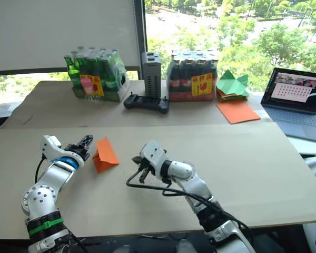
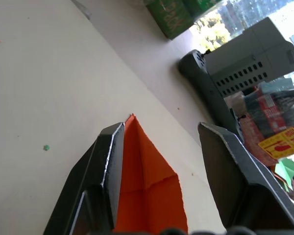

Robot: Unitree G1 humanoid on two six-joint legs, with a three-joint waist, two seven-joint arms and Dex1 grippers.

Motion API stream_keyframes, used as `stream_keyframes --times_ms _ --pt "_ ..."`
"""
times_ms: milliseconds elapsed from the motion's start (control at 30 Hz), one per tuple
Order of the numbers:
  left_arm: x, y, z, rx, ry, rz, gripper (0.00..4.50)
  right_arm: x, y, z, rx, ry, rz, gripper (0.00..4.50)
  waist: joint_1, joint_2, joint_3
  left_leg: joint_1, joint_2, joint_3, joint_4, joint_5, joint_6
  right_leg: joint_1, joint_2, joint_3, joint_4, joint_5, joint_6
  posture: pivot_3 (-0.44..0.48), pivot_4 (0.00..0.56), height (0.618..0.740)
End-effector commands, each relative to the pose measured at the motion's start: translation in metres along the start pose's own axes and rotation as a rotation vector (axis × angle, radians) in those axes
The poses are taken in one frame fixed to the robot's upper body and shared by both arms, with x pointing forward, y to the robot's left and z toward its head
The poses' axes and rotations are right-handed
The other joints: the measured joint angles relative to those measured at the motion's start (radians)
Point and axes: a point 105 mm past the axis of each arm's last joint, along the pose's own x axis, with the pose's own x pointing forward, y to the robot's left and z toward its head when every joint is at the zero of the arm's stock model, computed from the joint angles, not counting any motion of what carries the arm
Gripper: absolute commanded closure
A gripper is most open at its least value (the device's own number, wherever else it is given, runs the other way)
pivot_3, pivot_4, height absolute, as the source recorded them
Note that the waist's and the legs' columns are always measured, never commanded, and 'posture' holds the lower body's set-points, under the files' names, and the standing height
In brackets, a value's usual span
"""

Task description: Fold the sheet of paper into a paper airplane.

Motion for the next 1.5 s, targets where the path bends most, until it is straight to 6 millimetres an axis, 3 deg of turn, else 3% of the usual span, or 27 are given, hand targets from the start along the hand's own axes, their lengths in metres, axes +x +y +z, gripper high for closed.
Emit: stream_keyframes --times_ms 33,233,400,600,867,1500 --pt "-0.005 -0.006 0.009 0.032 0.016 -0.066 1.94 0.006 0.007 0.016 -0.052 -0.072 0.016 2.97 0.002 0.000 0.000 0.000 0.000 0.000 0.000 0.000 0.000 0.000 0.000 0.000 0.000 0.000 0.000 0.000 0.150 0.740" --pt "-0.010 0.011 0.025 0.090 0.001 -0.030 1.94 0.028 0.020 0.024 0.014 -0.106 0.045 0.90 0.000 0.000 0.000 0.000 0.000 0.000 0.000 0.000 0.000 0.000 0.000 0.000 0.000 0.000 0.000 0.000 0.150 0.740" --pt "-0.012 0.020 0.030 0.100 -0.014 -0.004 1.94 0.055 0.027 0.036 0.092 -0.143 0.045 0.90 0.001 0.000 0.000 0.000 0.000 0.000 0.000 0.000 -0.001 0.000 0.000 0.000 0.000 0.000 -0.001 0.000 0.150 0.740" --pt "-0.015 0.022 0.030 0.103 -0.021 0.004 1.94 0.074 0.029 0.040 0.095 -0.138 0.020 0.90 0.006 -0.001 0.000 0.000 0.000 -0.001 0.000 0.000 -0.001 0.000 -0.001 -0.001 -0.001 0.001 0.000 0.000 0.150 0.740" --pt "-0.019 0.024 0.033 0.102 -0.039 0.014 1.94 0.080 0.021 0.038 0.062 -0.134 -0.036 0.90 -0.001 -0.001 0.000 0.000 0.001 0.000 0.000 0.000 -0.001 -0.001 0.000 -0.001 -0.001 0.001 0.000 0.000 0.150 0.740" --pt "-0.025 0.025 0.033 0.103 -0.054 0.026 1.94 0.097 0.030 0.048 0.080 -0.141 -0.052 0.90 0.000 -0.001 0.000 0.000 0.001 -0.001 0.000 0.000 -0.001 -0.001 -0.001 -0.001 -0.001 0.001 0.000 0.000 0.150 0.740"
